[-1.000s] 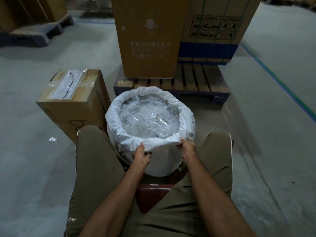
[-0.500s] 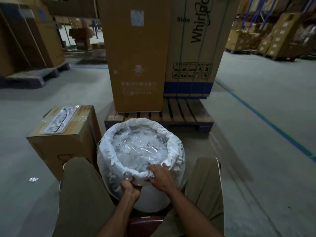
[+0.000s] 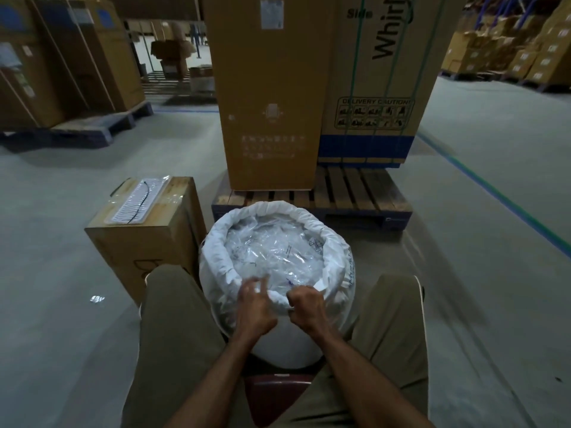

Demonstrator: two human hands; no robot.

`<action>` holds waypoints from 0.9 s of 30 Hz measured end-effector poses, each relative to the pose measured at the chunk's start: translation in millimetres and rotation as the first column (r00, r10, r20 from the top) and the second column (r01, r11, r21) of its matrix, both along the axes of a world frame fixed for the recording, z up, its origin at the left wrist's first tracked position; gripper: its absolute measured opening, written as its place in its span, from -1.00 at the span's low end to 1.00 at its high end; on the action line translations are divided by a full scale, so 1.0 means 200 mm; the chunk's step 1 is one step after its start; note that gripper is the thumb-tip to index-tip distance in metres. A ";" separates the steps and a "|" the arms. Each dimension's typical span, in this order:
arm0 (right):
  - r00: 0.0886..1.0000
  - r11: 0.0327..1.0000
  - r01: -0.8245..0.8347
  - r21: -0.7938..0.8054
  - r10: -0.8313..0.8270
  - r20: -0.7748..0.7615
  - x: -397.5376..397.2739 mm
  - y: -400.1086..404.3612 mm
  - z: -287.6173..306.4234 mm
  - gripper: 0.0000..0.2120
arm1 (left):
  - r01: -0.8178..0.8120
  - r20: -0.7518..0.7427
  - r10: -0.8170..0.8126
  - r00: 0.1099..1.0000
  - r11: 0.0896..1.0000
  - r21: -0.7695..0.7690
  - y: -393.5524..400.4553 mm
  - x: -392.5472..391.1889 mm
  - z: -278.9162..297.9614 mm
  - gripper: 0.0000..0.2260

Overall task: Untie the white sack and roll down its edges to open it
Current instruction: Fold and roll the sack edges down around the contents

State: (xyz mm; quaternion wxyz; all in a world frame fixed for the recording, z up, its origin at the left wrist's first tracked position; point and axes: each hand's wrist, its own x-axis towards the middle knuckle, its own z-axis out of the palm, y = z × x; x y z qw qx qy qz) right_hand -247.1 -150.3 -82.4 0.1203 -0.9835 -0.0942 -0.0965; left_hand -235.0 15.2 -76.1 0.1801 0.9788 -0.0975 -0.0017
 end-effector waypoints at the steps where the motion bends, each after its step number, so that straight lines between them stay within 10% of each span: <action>1: 0.999 0.999 -0.027 -0.019 0.027 0.021 0.00 0.01 -0.01 -0.67 | 0.209 -0.011 -0.210 0.978 0.966 0.151 0.02 0.04 0.01 -0.16; 6: 0.998 0.998 -0.035 0.058 0.038 -0.056 0.00 0.00 -0.01 -0.64 | 0.526 -0.111 -0.515 0.850 0.812 0.253 0.15 0.27 0.07 -0.71; 12: 0.953 0.987 0.035 0.155 0.014 -0.304 0.01 0.03 0.01 -0.14 | 0.688 0.012 -0.764 0.645 0.588 0.426 0.14 0.24 -0.10 -0.63; 15: 0.945 0.998 -0.025 -0.050 0.007 -0.326 0.06 0.04 0.01 -0.41 | 0.712 0.119 -0.819 0.562 0.552 0.433 0.13 0.25 -0.12 -0.64; 18: 0.968 0.991 -0.016 -0.131 -0.018 -0.251 0.08 0.07 0.00 -0.63 | 0.688 0.047 -0.718 0.694 0.681 0.252 0.16 0.27 -0.08 -0.62; 22: 0.975 0.973 0.002 -0.231 -0.053 -0.214 0.08 0.13 -0.05 -0.70 | 0.069 0.008 -0.070 0.998 0.950 -0.305 0.22 0.27 0.03 -0.53; 25: 0.993 0.963 -0.018 -0.270 -0.015 -0.119 0.08 0.16 -0.12 -0.65 | -0.638 -0.349 0.534 0.770 0.625 -0.450 0.30 0.39 -0.07 -0.12; 27: 0.995 0.956 -0.043 -0.290 0.014 -0.102 0.08 0.16 -0.15 -0.66 | -0.815 -0.612 0.539 0.579 0.359 -0.455 0.34 0.45 -0.16 0.12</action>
